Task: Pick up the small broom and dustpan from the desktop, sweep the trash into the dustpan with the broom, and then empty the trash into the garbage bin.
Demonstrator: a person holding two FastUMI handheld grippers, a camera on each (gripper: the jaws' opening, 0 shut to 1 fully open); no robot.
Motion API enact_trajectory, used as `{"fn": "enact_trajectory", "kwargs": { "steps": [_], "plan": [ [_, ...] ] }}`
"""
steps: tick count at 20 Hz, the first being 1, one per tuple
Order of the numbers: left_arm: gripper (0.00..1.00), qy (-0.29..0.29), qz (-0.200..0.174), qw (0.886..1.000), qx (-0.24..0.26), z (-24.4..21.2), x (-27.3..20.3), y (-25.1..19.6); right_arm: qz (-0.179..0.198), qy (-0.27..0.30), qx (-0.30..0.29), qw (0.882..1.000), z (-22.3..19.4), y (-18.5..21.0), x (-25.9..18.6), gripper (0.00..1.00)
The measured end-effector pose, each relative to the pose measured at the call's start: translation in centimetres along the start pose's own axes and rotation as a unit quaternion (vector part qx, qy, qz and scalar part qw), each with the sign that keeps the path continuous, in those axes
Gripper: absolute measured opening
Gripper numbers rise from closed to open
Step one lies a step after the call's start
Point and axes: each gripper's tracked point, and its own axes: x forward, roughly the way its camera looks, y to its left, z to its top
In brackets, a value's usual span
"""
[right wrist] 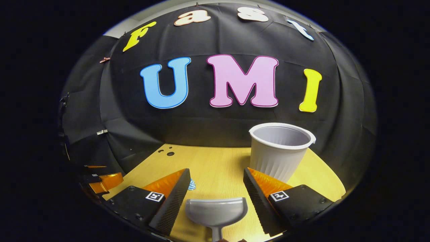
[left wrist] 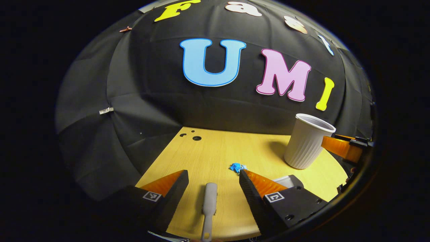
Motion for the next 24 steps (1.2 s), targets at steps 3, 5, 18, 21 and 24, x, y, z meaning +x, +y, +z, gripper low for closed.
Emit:
{"fn": "enact_trajectory", "kwargs": {
  "steps": [3,5,18,21,24],
  "plan": [
    [0.96,0.009,0.003,1.000,-0.008,-0.5,0.2,0.2,-0.001,0.006,0.003,1.000,-0.2,0.0,0.0,0.98],
    [0.96,0.015,0.003,1.000,-0.012,-0.9,0.4,0.1,0.000,0.008,0.003,1.000,-0.3,0.0,0.2,0.98],
    [0.96,0.199,0.004,0.980,-0.001,-10.9,1.6,1.1,-0.007,0.061,0.027,0.998,-3.9,-1.7,0.8,0.98],
    [0.96,0.245,0.002,0.969,0.005,-14.1,2.1,1.2,-0.011,0.094,0.039,0.995,-5.7,-2.3,1.0,0.98],
    [0.96,0.298,0.004,0.955,0.010,-16.6,2.6,1.4,-0.009,0.114,0.041,0.993,-6.9,-2.6,1.2,0.99]
  ]
}}
